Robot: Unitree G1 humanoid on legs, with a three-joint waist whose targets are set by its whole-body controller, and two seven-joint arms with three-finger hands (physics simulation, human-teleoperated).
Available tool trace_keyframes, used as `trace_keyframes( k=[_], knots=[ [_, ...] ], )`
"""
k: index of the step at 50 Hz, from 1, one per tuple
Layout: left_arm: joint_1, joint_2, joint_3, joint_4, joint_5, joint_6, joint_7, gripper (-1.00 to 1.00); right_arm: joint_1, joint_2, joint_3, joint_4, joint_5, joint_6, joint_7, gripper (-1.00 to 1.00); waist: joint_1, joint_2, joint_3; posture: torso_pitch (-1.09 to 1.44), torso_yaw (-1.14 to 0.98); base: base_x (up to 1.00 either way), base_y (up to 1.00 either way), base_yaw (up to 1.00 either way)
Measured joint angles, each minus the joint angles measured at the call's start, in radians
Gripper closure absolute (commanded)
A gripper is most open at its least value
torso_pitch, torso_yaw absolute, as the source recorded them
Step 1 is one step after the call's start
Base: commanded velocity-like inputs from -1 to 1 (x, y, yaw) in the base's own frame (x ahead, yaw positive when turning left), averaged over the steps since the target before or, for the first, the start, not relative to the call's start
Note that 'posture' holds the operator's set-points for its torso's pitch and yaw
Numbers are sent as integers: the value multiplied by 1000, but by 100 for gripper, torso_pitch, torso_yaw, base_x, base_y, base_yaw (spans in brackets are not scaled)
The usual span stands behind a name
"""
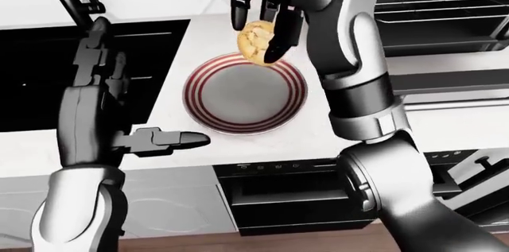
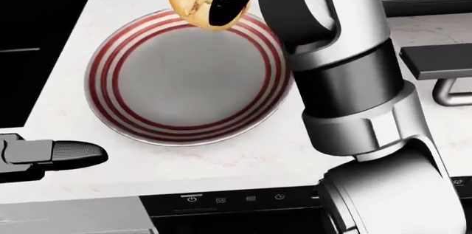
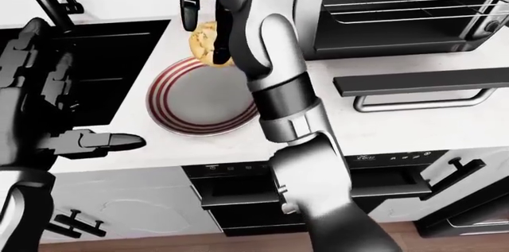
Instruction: Place the scone on the rack of the toaster oven.
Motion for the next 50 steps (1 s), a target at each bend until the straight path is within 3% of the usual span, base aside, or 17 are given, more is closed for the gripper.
trace_keyframes(
  k=[12, 21, 41, 50],
  knots=[
    [3, -9, -9, 19, 9, -11, -5, -100, -21, -23, -33, -74, 51, 191, -87, 73, 4, -3, 4, 0, 0, 0, 0, 0],
    [10, -15, -12, 21, 14, -22, -6, -100, -3, -57, -27, -205, 77, 323, -153, 79, 8, -7, 4, 0, 0, 0, 0, 0],
    [30, -30, -18, 37, 18, -54, -6, -100, -47, -205, -81, -384, -11, 489, -116, 89, 9, -11, 12, 0, 0, 0, 0, 0],
    [7, -22, -23, 45, 17, -46, -5, -100, 4, -237, -77, -551, -101, 560, -7, 90, 9, -12, 16, 0, 0, 0, 0, 0]
  ],
)
